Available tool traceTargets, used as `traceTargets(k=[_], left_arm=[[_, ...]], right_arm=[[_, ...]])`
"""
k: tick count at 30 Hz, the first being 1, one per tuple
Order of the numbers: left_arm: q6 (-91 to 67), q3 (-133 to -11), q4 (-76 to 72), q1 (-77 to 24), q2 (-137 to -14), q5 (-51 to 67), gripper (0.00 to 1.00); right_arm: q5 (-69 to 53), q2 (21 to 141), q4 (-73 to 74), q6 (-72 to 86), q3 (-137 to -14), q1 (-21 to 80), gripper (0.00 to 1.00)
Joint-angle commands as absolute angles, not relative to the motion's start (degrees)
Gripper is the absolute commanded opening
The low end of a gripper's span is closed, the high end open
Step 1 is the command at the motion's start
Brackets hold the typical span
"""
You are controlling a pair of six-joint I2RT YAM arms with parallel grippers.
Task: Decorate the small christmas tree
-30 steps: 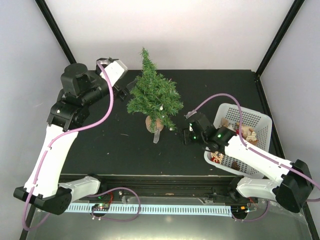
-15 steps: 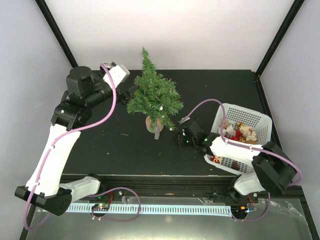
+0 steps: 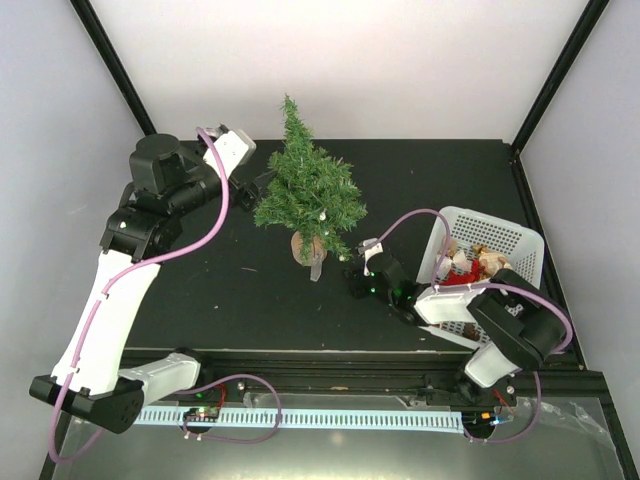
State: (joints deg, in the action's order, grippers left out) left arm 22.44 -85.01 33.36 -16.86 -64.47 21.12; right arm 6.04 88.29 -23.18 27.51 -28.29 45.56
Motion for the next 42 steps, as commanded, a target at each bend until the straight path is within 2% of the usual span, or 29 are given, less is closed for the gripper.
traceTargets(k=[1,6,9,14,35,37,42], left_arm=[[21.5,-84.7,32.6,-16.2,-63.7,22.7,0.99],[21.3,-84.6,32.3,-16.0,-63.8,23.0,0.99],[21.3,-84.5,32.2,-15.9,-63.9,23.1,0.99],[21.1,-84.5,32.1,-15.8,-64.0,23.2,0.99],[20.7,-84.5,32.4,-15.1,-63.5,23.7,0.99],[20.8,-84.4,32.5,-15.0,-63.5,23.7,0.99],[20.7,-84.5,32.6,-14.8,-63.5,23.9,0.99]], right_arm=[[7.4,90.6,-40.5,23.0,-25.1,45.3,0.54],[11.0,95.7,-48.8,21.3,-24.0,45.3,0.54],[11.9,100.3,-59.1,20.6,-22.2,45.3,0.55],[11.7,106.2,-63.5,20.5,-24.4,45.3,0.56],[17.5,110.7,-57.2,18.9,-33.0,45.1,0.54],[17.8,111.1,-55.9,18.3,-34.4,45.0,0.51],[18.1,111.2,-52.6,16.7,-36.3,44.9,0.15]])
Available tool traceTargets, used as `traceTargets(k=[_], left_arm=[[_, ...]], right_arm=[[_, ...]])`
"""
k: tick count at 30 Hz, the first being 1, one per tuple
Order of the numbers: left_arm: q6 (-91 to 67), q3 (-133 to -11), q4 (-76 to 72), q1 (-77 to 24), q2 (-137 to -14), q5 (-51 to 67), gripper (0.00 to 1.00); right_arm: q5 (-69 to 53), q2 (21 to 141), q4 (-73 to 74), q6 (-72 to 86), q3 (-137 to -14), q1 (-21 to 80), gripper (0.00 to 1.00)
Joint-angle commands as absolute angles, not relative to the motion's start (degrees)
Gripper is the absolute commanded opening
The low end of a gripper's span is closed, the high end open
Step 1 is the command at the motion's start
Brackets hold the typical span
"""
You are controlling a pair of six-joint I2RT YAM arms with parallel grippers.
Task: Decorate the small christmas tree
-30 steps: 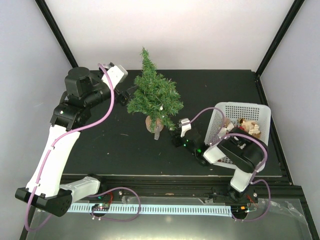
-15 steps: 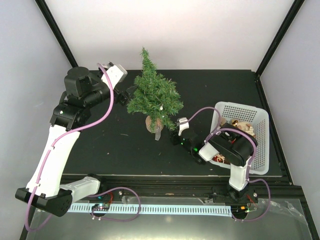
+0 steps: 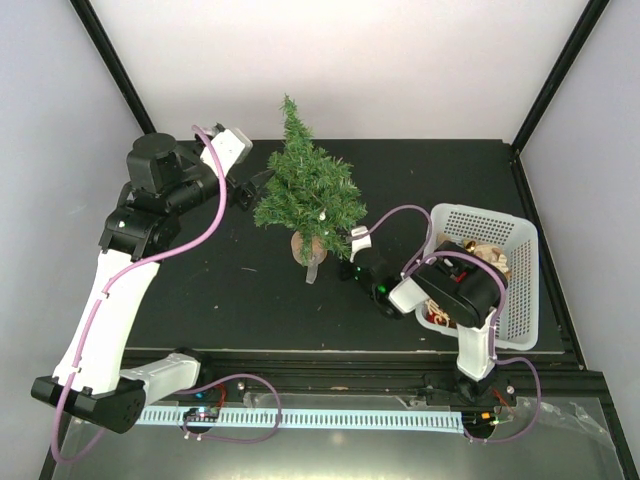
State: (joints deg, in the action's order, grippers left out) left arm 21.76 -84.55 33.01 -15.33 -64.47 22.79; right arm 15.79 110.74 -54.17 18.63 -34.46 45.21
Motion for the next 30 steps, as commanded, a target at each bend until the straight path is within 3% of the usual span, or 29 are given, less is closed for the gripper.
traceTargets(k=[1,17,30], left_arm=[[20.6,-84.6,32.5,-14.8,-63.5,24.0,0.99],[19.9,-83.3,32.1,-14.4,-62.2,25.0,0.99],[19.9,-83.2,32.7,-14.2,-61.2,26.1,0.99]], right_arm=[[18.5,111.1,-51.8,16.5,-36.5,44.8,0.11],[26.6,99.2,-51.2,16.0,-25.5,44.6,0.07],[32.4,75.8,-35.3,13.6,-25.8,44.6,0.07]])
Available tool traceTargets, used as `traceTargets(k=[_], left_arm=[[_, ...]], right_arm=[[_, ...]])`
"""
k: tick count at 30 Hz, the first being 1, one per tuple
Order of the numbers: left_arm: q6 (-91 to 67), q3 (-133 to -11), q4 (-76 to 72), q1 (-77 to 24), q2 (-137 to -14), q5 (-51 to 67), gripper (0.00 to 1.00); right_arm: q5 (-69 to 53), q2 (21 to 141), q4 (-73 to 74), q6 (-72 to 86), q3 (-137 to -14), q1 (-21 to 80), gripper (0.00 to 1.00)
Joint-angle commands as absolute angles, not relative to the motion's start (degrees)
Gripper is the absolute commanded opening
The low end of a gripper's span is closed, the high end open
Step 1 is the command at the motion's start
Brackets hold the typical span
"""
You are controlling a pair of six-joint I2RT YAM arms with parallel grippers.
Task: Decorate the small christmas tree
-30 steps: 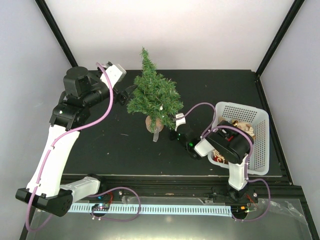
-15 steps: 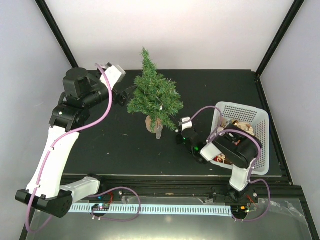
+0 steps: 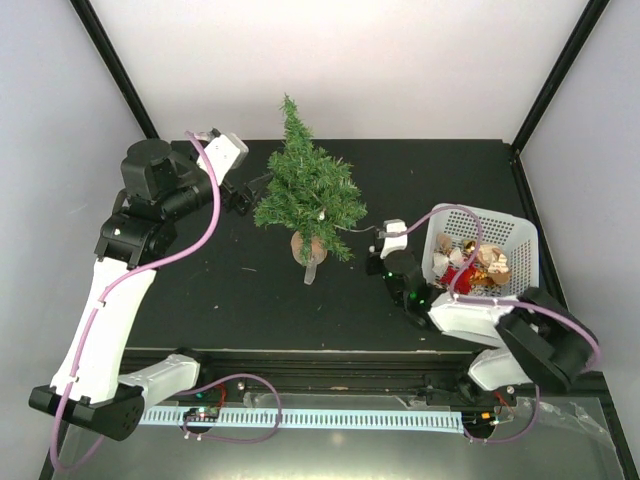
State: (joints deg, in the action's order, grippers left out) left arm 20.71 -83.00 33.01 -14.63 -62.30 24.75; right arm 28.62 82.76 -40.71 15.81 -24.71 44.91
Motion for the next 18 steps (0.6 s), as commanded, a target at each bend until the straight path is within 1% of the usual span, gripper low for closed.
traceTargets(k=[1,7,11,15,18], left_arm=[[19.9,-83.2,32.7,-14.2,-61.1,26.0,0.99],[20.1,-82.5,32.8,-14.2,-60.9,25.9,0.99],[20.0,-81.9,32.6,-14.1,-60.7,26.0,0.99],[19.8,-81.6,32.3,-14.0,-60.5,26.1,0.99],[19.6,-81.5,32.3,-14.0,-60.4,26.2,0.99]], right_arm=[[32.3,73.5,-34.1,13.1,-25.9,44.6,0.07],[32.4,59.5,-25.1,10.9,-27.9,44.7,0.07],[32.9,52.4,-19.5,8.7,-30.3,44.7,0.08],[33.4,48.8,-15.8,7.2,-33.5,44.7,0.08],[34.2,50.0,-14.4,6.1,-37.0,44.7,0.09]])
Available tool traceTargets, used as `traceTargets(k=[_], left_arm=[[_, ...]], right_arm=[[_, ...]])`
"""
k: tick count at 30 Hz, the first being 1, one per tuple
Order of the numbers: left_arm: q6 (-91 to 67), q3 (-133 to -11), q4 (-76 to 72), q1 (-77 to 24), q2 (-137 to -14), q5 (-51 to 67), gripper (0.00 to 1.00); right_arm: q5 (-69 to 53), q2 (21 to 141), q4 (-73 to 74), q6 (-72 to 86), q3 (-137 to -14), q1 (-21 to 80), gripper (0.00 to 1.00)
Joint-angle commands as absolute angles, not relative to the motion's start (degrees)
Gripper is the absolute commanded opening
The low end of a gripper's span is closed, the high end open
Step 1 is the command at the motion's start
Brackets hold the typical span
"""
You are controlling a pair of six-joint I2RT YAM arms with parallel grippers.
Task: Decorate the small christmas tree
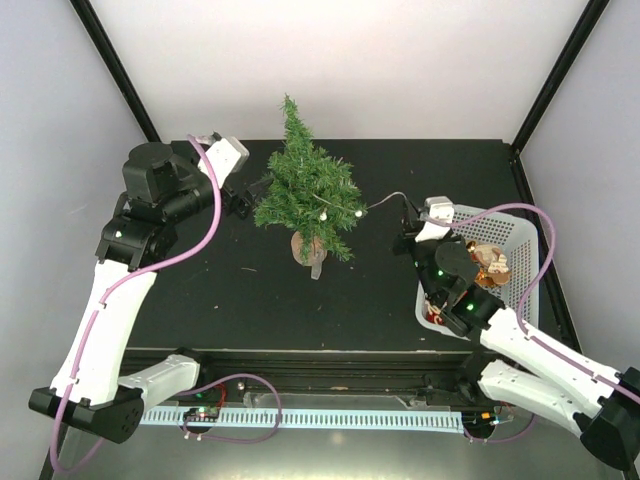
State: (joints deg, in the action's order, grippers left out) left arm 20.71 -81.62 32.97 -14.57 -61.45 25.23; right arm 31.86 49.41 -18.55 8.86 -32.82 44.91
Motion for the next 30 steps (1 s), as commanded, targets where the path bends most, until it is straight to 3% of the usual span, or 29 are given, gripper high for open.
traceTargets(k=[1,10,15,18,21,23,30], left_arm=[[19.6,-81.5,32.3,-14.0,-60.4,26.2,0.99],[19.2,-81.5,33.5,-13.4,-60.3,25.8,0.99],[19.2,-80.5,33.4,-13.1,-59.2,26.7,0.99],[20.3,-79.6,33.7,-12.9,-58.5,26.7,0.99],[21.3,-79.2,34.3,-12.6,-58.2,27.3,0.99],[21.6,-78.9,34.6,-12.5,-58.1,28.2,0.99],[21.9,-78.3,35.0,-12.3,-57.9,30.2,0.99]], right_arm=[[35.0,51.2,-13.9,5.9,-38.6,44.7,0.09],[37.3,69.3,4.0,7.8,-68.9,44.1,0.10],[35.6,73.3,9.9,9.8,-74.6,43.9,0.11],[34.6,72.3,10.6,11.1,-70.5,43.9,0.14],[33.3,69.5,8.4,12.1,-62.3,43.9,0.34],[30.7,67.8,6.9,12.4,-56.9,43.9,0.41],[19.9,65.0,3.7,15.2,-42.8,43.4,0.46]])
